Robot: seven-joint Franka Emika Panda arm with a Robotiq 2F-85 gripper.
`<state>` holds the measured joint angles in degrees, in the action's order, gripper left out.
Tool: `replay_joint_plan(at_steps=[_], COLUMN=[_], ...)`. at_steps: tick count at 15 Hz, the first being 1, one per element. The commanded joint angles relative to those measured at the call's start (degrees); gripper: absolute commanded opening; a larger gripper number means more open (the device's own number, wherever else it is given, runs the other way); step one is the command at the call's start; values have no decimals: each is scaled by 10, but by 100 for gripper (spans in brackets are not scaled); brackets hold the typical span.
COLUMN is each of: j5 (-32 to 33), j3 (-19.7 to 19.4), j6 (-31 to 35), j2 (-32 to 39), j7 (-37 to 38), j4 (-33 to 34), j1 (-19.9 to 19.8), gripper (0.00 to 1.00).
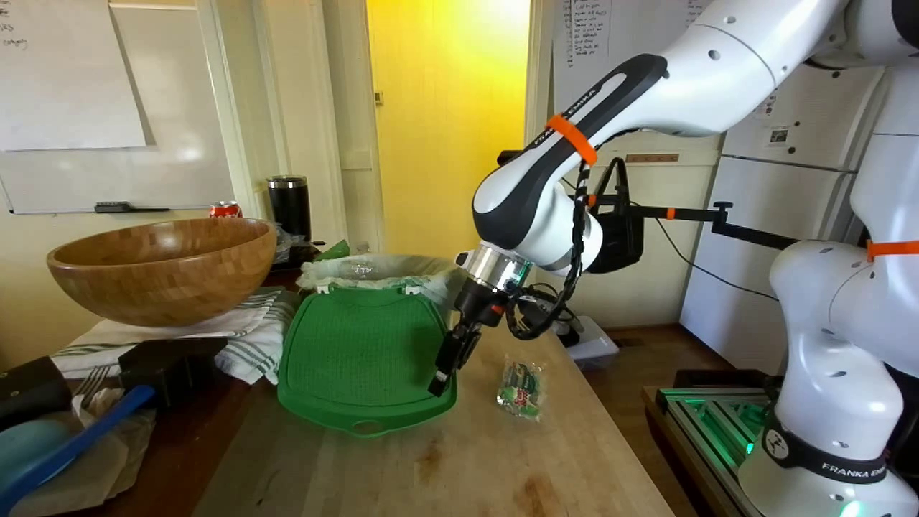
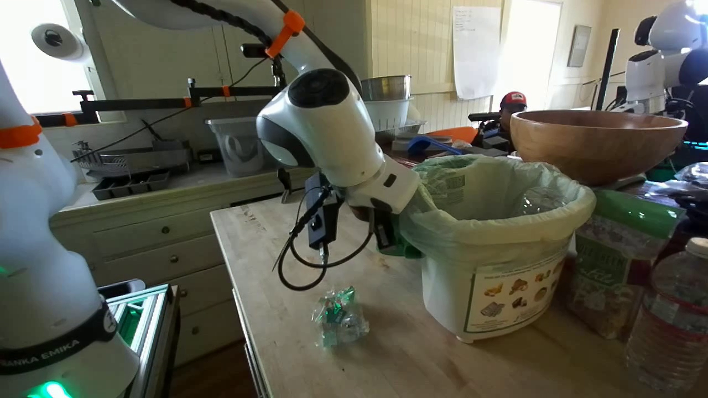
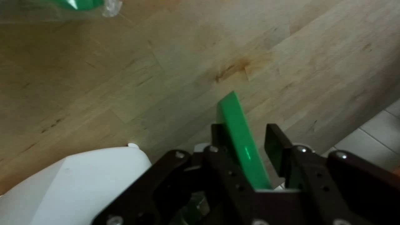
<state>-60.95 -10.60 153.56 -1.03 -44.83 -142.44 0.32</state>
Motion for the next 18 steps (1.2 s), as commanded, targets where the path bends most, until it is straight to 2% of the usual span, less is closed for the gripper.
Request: replay_joint_plan(at_steps=[1,2,5,9,13,18], j5=[41,58,93,111,174,175], j3=[1,1,1,2,-1,4], j6=[18,22,28,25,-2,-30], j2=[22,21,17,-1,-19,-42], j7=[20,25,36,28,49,44], j4=[6,4,1,-7,-19,-17], j1=[0,0,-1,1,-3,1], gripper=[8,0,2,2,2,2])
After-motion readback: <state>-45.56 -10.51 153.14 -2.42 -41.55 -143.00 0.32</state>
